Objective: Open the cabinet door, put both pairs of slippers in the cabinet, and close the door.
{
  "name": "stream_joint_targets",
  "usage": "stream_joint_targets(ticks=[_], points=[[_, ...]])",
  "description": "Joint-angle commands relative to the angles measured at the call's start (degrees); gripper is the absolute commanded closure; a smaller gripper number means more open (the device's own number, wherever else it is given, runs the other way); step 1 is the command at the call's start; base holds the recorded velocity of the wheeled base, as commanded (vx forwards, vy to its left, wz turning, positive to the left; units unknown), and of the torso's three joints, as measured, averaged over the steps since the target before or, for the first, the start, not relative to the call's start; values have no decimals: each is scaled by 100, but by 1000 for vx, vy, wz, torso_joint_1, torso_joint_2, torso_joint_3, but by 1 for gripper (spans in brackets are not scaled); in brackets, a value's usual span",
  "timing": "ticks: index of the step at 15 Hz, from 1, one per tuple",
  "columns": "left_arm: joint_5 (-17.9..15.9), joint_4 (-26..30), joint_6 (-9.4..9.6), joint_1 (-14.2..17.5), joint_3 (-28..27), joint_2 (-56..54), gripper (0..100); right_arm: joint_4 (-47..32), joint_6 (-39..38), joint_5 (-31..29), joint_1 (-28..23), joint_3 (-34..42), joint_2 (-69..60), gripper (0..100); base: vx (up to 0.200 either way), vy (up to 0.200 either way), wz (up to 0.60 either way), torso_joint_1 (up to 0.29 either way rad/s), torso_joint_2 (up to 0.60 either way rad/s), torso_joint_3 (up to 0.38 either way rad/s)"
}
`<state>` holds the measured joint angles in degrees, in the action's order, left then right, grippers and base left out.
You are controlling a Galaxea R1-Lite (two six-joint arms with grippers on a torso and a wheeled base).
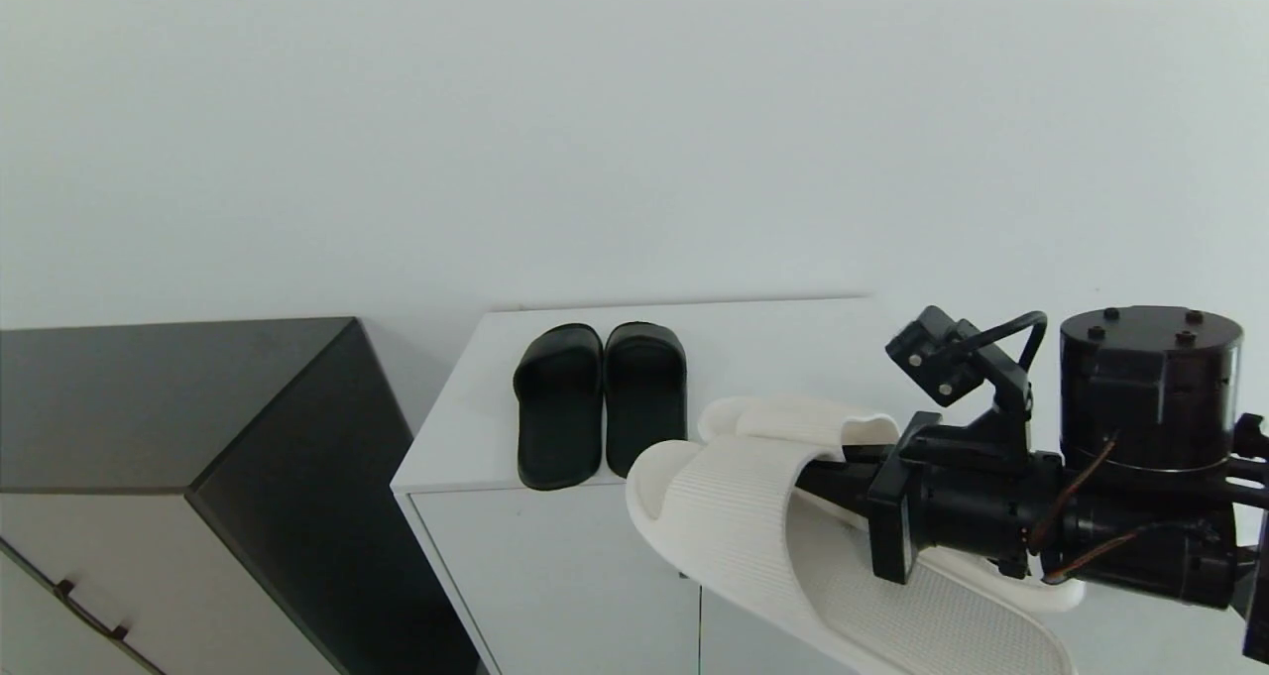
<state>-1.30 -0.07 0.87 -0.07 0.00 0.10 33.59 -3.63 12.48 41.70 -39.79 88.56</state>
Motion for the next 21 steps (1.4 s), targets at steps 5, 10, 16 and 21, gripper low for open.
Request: stream_joint_targets(ticks=[5, 10, 16, 21], points=[[-1, -1, 1, -1, 0, -1, 100, -10, 3, 114, 4, 244, -217, 100, -160, 0, 0, 5, 3, 0], [7, -1, 1, -1, 0, -1, 100, -10, 29, 123, 22, 349, -217, 100, -120, 0, 0, -4, 0, 3], [16, -1, -7, -1, 0, -1, 100, 16, 29, 132, 110, 358, -23, 100, 0, 0, 0, 0, 0, 0], [25, -1, -16, -1, 0, -1, 100, 25, 47, 132, 163, 463, -103, 100, 0, 0, 0, 0, 0, 0]])
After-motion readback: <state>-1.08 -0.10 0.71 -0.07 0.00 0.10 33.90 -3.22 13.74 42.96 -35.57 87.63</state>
